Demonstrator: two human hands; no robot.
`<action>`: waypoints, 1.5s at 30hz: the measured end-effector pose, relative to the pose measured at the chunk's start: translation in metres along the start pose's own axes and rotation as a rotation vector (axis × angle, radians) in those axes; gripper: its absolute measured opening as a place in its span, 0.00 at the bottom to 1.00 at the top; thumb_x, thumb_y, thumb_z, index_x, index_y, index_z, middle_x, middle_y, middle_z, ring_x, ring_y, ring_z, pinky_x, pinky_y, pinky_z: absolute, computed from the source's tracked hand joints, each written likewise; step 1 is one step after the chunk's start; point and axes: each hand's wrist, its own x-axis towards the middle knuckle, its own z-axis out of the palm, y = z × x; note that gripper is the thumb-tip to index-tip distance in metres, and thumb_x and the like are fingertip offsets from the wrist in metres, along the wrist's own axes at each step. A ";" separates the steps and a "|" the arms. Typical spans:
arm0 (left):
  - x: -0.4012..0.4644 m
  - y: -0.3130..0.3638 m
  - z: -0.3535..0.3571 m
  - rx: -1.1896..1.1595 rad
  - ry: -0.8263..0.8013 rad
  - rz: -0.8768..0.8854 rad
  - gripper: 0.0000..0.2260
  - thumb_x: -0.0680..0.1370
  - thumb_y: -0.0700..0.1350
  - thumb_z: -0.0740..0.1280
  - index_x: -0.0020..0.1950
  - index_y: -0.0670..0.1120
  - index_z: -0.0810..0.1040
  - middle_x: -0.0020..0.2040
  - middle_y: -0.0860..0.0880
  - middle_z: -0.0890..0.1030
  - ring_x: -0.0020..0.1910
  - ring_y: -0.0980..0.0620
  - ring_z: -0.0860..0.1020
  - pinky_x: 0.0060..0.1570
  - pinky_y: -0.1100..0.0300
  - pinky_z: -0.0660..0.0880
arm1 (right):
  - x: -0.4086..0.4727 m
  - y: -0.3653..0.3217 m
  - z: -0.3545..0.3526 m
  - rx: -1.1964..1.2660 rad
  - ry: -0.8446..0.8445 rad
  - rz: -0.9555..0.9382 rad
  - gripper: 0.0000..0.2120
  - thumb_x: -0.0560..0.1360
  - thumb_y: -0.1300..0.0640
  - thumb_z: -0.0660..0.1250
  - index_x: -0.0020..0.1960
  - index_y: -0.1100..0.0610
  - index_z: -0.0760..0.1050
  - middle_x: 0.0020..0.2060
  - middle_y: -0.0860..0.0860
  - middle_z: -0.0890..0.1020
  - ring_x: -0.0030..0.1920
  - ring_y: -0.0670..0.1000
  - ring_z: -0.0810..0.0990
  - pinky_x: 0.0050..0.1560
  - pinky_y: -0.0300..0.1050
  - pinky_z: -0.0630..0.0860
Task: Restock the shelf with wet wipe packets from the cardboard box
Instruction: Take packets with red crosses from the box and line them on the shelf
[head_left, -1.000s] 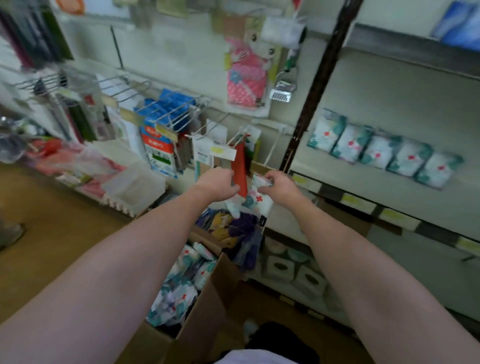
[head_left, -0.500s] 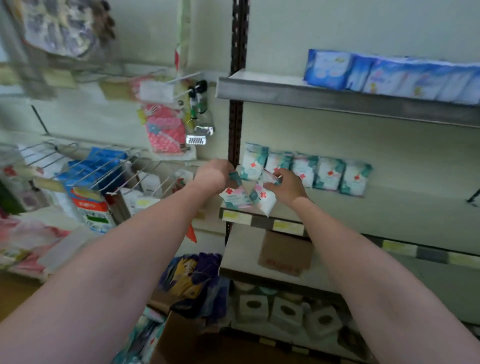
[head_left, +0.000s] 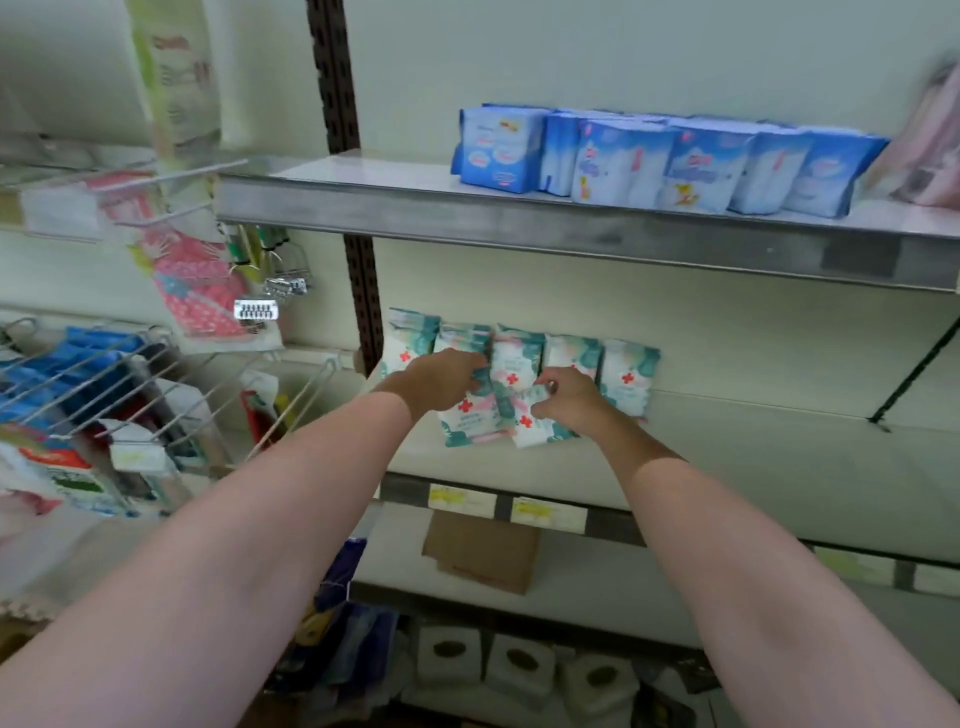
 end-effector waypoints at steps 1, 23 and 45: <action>0.005 0.006 0.004 0.006 -0.020 0.001 0.24 0.80 0.34 0.57 0.76 0.48 0.65 0.68 0.44 0.73 0.61 0.42 0.76 0.55 0.52 0.75 | 0.002 0.006 -0.003 -0.054 -0.023 0.000 0.19 0.71 0.63 0.73 0.61 0.59 0.76 0.55 0.57 0.78 0.48 0.55 0.78 0.45 0.46 0.74; 0.066 0.036 0.026 0.064 0.053 -0.017 0.20 0.77 0.35 0.65 0.68 0.47 0.72 0.61 0.43 0.77 0.56 0.43 0.78 0.52 0.53 0.78 | 0.037 0.073 -0.002 0.259 0.114 0.297 0.31 0.70 0.66 0.75 0.70 0.57 0.71 0.63 0.56 0.78 0.62 0.59 0.77 0.59 0.55 0.79; 0.141 0.037 0.038 0.298 0.180 0.103 0.16 0.76 0.36 0.66 0.63 0.44 0.73 0.58 0.44 0.79 0.57 0.46 0.76 0.65 0.48 0.69 | 0.079 0.072 0.002 0.011 0.220 0.317 0.24 0.74 0.58 0.75 0.67 0.57 0.70 0.60 0.55 0.79 0.62 0.57 0.78 0.58 0.46 0.74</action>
